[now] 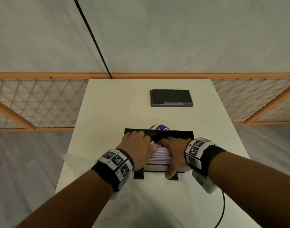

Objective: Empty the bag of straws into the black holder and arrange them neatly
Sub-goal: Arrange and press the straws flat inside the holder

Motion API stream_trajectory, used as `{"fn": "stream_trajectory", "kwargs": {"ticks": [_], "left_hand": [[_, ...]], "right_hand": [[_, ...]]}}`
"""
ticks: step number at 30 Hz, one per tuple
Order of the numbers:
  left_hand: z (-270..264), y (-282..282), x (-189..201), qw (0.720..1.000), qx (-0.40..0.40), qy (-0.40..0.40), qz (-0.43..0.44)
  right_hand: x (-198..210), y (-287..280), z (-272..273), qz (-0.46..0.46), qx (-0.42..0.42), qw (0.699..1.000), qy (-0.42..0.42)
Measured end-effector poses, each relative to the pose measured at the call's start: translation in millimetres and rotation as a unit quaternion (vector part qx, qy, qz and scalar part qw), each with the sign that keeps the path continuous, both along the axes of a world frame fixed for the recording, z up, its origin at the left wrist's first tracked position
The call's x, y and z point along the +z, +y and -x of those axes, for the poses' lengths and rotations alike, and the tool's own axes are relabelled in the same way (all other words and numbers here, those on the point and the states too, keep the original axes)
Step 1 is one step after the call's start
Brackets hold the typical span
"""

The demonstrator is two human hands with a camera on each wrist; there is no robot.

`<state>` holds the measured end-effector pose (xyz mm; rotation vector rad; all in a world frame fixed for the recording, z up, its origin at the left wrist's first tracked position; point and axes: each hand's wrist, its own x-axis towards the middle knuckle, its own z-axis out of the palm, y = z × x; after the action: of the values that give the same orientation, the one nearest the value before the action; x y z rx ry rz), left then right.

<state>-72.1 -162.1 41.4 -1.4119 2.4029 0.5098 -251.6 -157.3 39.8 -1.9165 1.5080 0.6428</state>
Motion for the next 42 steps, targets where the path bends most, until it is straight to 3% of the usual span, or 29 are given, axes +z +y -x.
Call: {"fn": "stream_trajectory", "kwargs": {"ticks": [5, 11, 15, 19, 23, 26, 33, 37, 42], "left_hand": [[-11.3, -9.5, 8.2, 0.999, -0.021, 0.026, -0.001], [-45.0, -16.2, 24.5, 0.992, 0.026, 0.118, 0.028], [-37.6, -15.1, 15.1, 0.997, -0.001, 0.067, 0.029], [-25.4, -2.1, 7.6, 0.995, -0.001, 0.094, -0.022], [-4.3, 5.1, -6.1, 0.997, -0.069, -0.018, -0.030], [10.1, 1.9, -13.9, 0.994, -0.068, -0.063, -0.059], [19.6, 22.4, -24.5, 0.996, -0.037, 0.018, -0.084], [15.7, 27.3, -29.6, 0.998, -0.051, -0.033, -0.033], [18.2, 24.6, -27.9, 0.998, -0.038, 0.000, -0.053]], "right_hand": [[6.0, 0.3, 1.4, 0.003, -0.016, 0.998, -0.054], [4.4, 0.6, -4.7, 0.024, 0.000, 0.999, -0.032], [7.5, 0.8, -7.7, 0.023, 0.025, 0.999, 0.032], [14.9, 1.5, -3.8, 0.021, 0.055, 0.995, 0.076], [10.6, 5.4, -2.2, 0.032, 0.052, 0.995, 0.082], [6.7, 10.8, -4.5, 0.041, 0.046, 0.994, 0.088], [2.8, 28.3, 2.9, 0.068, 0.051, 0.990, 0.116], [2.4, 33.5, 2.2, 0.062, 0.038, 0.990, 0.121], [6.3, 33.7, 3.6, 0.046, 0.031, 0.991, 0.118]]}}
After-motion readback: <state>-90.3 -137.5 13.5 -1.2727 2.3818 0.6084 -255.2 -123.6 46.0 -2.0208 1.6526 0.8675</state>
